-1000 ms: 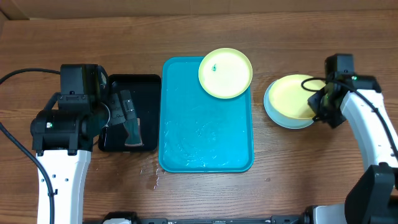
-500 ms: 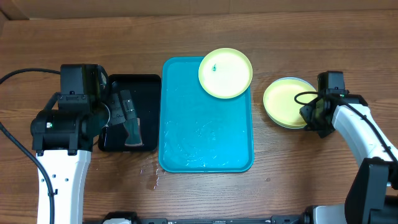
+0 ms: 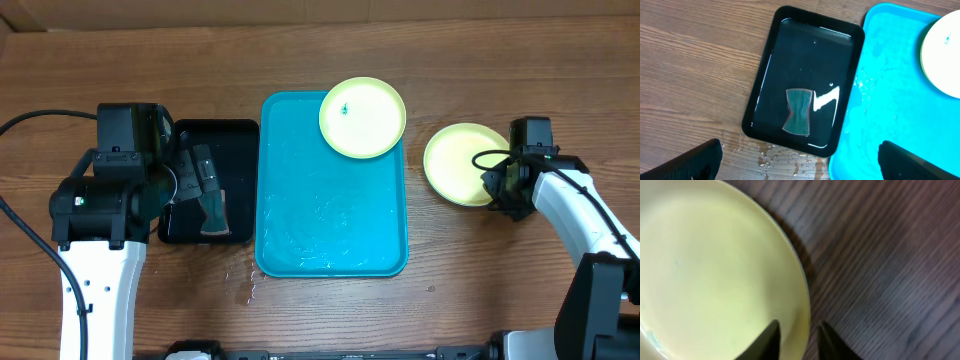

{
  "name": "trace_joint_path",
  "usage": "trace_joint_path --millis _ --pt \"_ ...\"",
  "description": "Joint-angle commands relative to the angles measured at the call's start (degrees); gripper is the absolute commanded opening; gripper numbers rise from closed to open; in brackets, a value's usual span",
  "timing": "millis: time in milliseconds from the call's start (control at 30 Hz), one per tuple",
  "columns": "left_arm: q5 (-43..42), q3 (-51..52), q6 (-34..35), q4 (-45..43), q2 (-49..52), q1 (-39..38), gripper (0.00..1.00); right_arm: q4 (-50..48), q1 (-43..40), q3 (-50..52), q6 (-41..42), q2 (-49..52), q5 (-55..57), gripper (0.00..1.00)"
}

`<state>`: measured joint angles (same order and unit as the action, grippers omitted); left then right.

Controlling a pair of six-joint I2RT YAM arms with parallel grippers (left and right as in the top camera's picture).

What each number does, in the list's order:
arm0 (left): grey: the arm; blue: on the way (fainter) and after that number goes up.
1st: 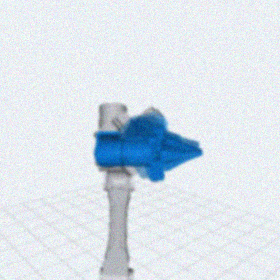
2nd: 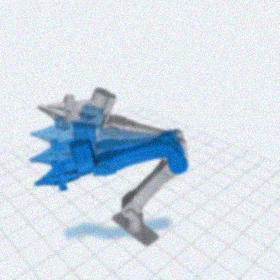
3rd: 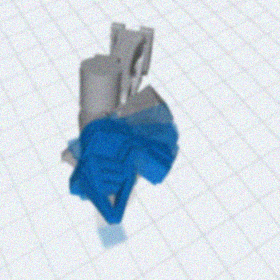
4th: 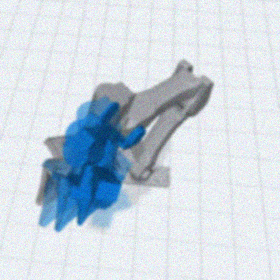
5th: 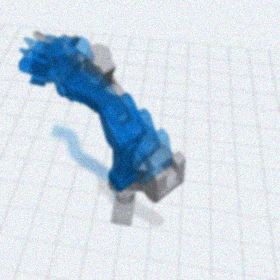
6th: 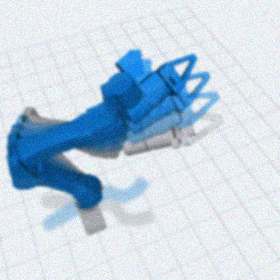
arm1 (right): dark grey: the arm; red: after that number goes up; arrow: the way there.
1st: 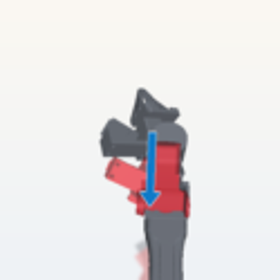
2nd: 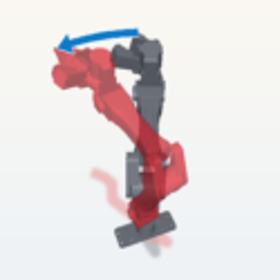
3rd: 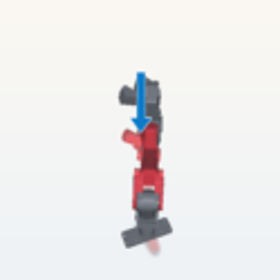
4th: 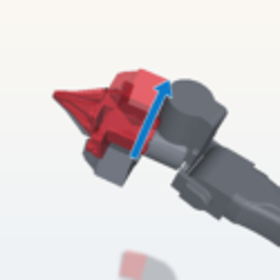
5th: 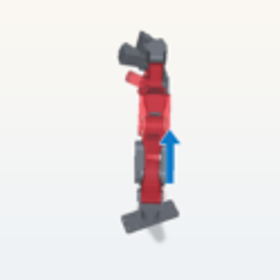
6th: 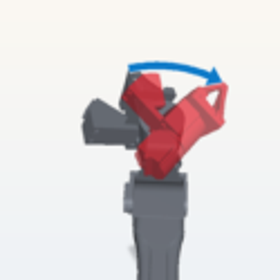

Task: Clean dirty plates on tray and stack at the side
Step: 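Carry the yellow plate right and lower it onto the light blue plate, then move the right gripper to the upper yellow plate's rim and pinch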

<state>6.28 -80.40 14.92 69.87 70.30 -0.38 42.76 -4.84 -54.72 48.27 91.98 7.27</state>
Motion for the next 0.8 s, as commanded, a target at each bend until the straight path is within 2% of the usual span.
trace_joint_path --millis 0,133,200,267,333,433,533,767 --pt "0.52 -0.76 0.96 -0.02 0.15 0.15 1.00 0.17 0.00 0.13 0.37 -1.53 -0.07 0.43" --pt "0.52 -0.76 0.96 -0.02 0.15 0.15 1.00 0.68 0.00 0.13 -0.31 -1.53 -0.07 0.77" --pt "0.52 -0.76 0.96 -0.02 0.15 0.15 1.00 1.36 0.00 0.13 -0.28 -1.53 -0.04 0.89" --pt "0.52 -0.76 0.96 -0.02 0.15 0.15 1.00 2.51 0.00 0.13 -0.28 -1.53 -0.07 0.97" --pt "0.52 -0.76 0.96 -0.02 0.15 0.15 1.00 3.80 0.00 0.13 -0.31 -1.53 -0.09 1.00" --pt "0.52 -0.76 0.96 -0.02 0.15 0.15 1.00 5.38 0.00 0.15 -0.90 -1.53 -0.24 1.00" --pt "0.52 -0.76 0.96 -0.02 0.15 0.15 1.00 5.55 0.07 0.13 -5.77 -1.53 -2.75 1.00" --pt "0.52 -0.76 0.96 0.00 0.15 0.15 1.00 4.61 2.80 0.13 -7.08 -1.55 -3.10 1.00"
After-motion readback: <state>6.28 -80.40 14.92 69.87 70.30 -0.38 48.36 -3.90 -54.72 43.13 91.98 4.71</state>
